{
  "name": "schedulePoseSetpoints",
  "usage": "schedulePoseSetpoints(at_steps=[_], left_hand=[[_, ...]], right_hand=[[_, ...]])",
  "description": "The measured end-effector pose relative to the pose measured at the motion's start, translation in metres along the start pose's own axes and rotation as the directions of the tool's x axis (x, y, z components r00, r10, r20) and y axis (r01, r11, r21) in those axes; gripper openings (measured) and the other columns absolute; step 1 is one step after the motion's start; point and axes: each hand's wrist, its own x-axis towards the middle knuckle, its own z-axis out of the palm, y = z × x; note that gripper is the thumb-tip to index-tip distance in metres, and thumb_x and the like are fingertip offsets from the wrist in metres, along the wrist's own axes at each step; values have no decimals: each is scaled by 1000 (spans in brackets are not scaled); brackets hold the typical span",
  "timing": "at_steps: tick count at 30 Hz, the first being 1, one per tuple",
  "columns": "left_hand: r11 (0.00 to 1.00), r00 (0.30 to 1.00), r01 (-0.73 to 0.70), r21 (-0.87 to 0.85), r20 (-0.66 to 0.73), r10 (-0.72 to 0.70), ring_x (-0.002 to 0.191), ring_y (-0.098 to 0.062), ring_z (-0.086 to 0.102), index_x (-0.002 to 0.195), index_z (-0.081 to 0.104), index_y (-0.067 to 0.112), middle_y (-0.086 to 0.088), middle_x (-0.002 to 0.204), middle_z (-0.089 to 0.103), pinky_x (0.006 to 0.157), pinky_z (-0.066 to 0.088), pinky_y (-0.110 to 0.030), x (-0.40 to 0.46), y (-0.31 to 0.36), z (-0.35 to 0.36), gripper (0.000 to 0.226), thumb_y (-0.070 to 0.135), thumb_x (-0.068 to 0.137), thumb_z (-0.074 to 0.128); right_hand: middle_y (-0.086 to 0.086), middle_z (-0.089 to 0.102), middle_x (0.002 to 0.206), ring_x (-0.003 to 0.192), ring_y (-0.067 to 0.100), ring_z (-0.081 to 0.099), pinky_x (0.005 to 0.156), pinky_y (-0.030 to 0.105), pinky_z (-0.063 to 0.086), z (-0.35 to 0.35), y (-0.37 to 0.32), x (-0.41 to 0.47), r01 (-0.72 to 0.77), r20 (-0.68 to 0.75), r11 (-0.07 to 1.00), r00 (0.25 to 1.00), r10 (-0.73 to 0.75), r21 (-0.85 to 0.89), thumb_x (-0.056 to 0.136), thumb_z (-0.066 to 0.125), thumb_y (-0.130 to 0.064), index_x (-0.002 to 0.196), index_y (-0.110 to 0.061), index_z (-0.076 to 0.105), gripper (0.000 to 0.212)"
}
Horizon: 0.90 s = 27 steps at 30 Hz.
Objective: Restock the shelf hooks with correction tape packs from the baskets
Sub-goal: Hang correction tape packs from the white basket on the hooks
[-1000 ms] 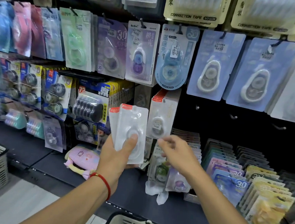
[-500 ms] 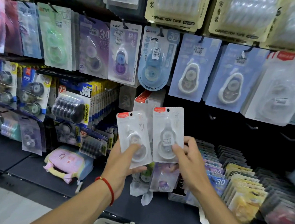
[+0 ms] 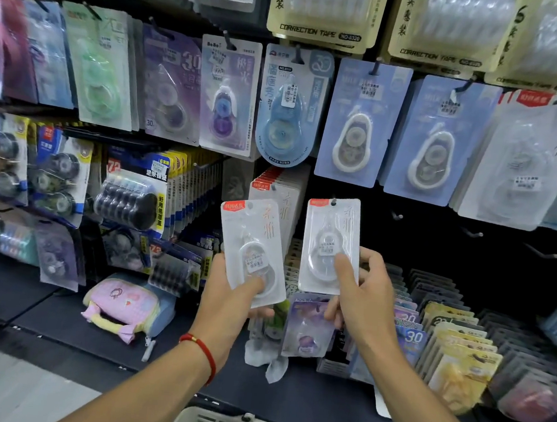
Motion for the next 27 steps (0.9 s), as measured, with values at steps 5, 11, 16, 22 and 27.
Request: schedulePoseSetpoints(at_steps=[5,11,16,22,27], left_hand=[[999,999,-34,28,37,33,88,-11,76,114,56,23,7,103,73,62,65,-39,-1,0,1,40,-7,90,67],[999,986,-33,42,163,25,101,-22,76,125,55,24,4,110,77,70,64,-41,-5,-3,4,52,-11,89,70],[998,971,-56,33,233,46,100,-23,77,128,58,28,-1,113,77,72,64,-34,-10,-2,10,51,-6,92,71],[989,962,-63,137,271,24,115,-20,69,147,51,30,1,132,67,97,61,-42,-11,-2,13,74,-13,89,69],[984,945,-77,162,326,20,120,-9,66,152,46,29,8,144,59,100,58,-32,-13,-1,15,79,-11,89,72]], right_hand=[[5,71,99,70,28,79,82,47,65,-2,21,10,-342,56,930,935,351,-135,103,61,-42,153,-17,29,64],[0,80,96,83,27,78,79,47,65,-3,14,3,-197,367,976,905,218,-93,101,65,-43,111,-25,73,22],[3,79,96,75,14,72,65,30,60,4,5,-6,-87,397,996,914,84,-11,98,74,-30,108,-17,71,17],[9,77,95,61,23,72,53,33,59,1,2,-5,-89,206,994,976,73,70,104,63,-24,114,-13,61,15],[16,73,79,55,29,66,46,31,52,-1,-6,-6,-72,155,992,986,55,106,106,59,-27,114,-11,58,18]])
